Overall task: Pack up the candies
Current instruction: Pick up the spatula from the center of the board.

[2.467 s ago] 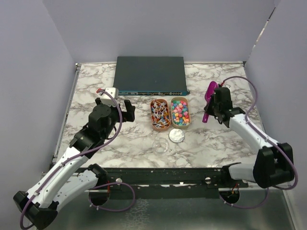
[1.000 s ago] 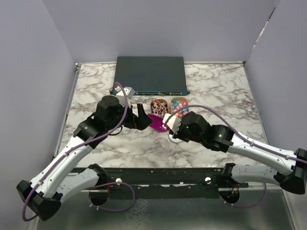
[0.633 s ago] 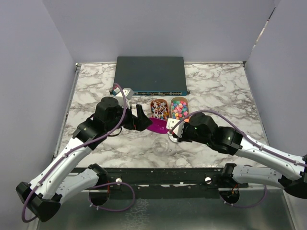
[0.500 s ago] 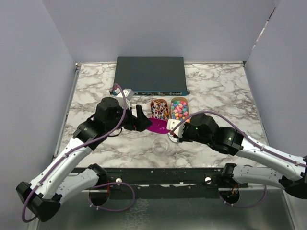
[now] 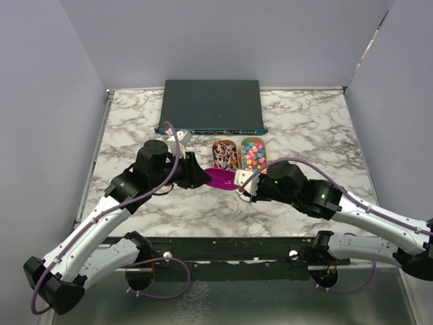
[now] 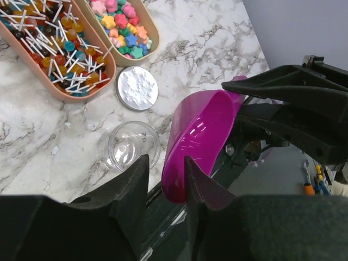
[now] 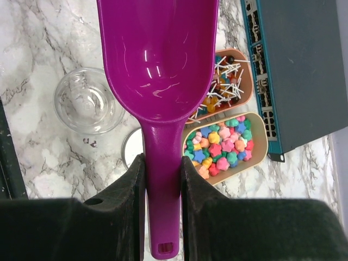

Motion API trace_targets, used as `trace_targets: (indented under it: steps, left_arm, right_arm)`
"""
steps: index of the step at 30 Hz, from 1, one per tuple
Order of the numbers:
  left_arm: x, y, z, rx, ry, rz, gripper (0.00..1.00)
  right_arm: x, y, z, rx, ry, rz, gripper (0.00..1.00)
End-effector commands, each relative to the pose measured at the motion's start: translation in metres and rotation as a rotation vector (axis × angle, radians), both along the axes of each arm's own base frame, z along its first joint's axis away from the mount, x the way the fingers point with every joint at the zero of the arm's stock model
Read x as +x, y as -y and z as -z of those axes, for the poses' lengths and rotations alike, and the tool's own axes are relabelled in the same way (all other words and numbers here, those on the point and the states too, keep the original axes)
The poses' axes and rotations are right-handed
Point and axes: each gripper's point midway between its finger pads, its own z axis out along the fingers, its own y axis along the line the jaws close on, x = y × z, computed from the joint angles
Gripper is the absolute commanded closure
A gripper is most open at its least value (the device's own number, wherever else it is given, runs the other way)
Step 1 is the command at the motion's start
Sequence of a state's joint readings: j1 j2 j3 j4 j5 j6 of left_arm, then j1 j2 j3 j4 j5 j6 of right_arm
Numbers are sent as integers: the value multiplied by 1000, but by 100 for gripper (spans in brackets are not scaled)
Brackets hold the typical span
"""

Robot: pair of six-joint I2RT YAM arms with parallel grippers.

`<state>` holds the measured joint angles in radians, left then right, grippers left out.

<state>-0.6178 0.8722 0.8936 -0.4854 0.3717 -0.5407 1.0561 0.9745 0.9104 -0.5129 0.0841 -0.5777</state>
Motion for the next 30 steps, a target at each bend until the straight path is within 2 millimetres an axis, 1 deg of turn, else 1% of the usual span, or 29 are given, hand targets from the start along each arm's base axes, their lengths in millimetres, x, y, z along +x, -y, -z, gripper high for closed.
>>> trace_targets:
  steps: [1, 2, 3, 4, 6, 9, 10, 11, 13, 14, 15, 17, 19, 23, 26, 30]
  left_arm:
    - [-8, 7, -2, -30, -1, 59, 68]
    - [-8, 8, -2, -32, -1, 61, 70]
    - [-9, 9, -3, -40, 0, 69, 76]
    - [-10, 10, -4, -50, -1, 78, 86]
    - [-14, 15, -8, -87, -2, 104, 100]
    - [-19, 19, -14, -134, 3, 126, 100]
    - [-20, 19, -16, -142, 7, 129, 100]
    - [-21, 19, -18, -150, 13, 131, 100]
    - [-25, 19, -23, -169, 20, 145, 100]
    - [-28, 19, -26, -182, 18, 150, 100]
    - [-30, 19, -29, -196, 19, 157, 100]
    - [-35, 20, -32, -230, 9, 171, 100]
    - [-40, 23, -34, -260, -6, 193, 100]
    - [-45, 25, -40, -288, -13, 214, 100]
    - [-46, 26, -46, -301, -14, 224, 100]
    - [-45, 27, -49, -310, -28, 219, 100]
  right_arm:
    - [-1, -6, -4, 13, 15, -23, 99]
    - [-1, -6, -5, 17, 17, -25, 99]
    - [-1, -7, -8, 25, 18, -31, 100]
    - [-2, -8, -9, 33, 17, -34, 100]
    - [-3, -12, -14, 54, 17, -47, 99]
    - [-5, -17, -20, 86, 17, -60, 99]
    - [-6, -17, -22, 95, 15, -66, 95]
    - [-8, -18, -25, 102, 19, -76, 89]
    - [-12, -18, -32, 143, 30, -96, 66]
    - [-14, -19, -37, 170, 41, -111, 59]
    - [-16, -20, -41, 192, 53, -126, 54]
    - [-23, -21, -48, 241, 66, -163, 48]
    - [-29, -23, -50, 264, 69, -197, 45]
    - [-30, -21, -48, 238, 74, -210, 45]
    - [-34, -18, -48, 238, 70, -219, 45]
    - [-38, -12, -48, 249, 75, -223, 45]
